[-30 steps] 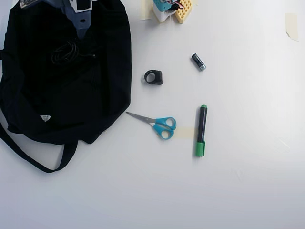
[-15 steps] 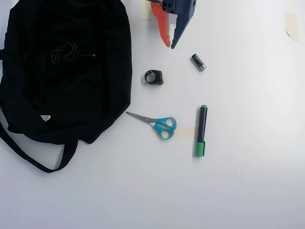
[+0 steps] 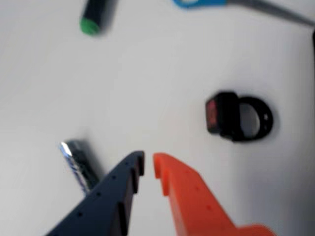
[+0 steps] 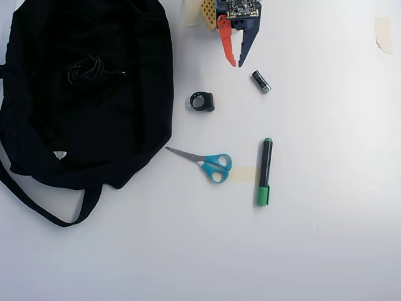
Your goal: Put the cable into the black bag
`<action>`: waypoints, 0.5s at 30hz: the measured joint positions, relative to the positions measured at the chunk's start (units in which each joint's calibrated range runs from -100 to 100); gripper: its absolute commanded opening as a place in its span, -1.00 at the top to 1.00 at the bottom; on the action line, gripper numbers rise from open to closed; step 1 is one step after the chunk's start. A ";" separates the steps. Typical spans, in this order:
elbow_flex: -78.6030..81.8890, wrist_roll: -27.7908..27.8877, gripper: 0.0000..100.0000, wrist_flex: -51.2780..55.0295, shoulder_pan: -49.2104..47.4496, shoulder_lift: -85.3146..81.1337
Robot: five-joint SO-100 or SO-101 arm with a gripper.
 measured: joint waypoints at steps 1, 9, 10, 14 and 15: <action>2.36 0.10 0.95 0.00 -0.96 -2.66; 13.05 0.15 0.95 2.49 -1.10 -12.12; 13.29 0.15 0.95 3.26 -0.88 -12.29; 14.47 0.15 0.95 6.44 -0.81 -12.37; 14.78 0.39 0.95 7.04 -0.81 -12.37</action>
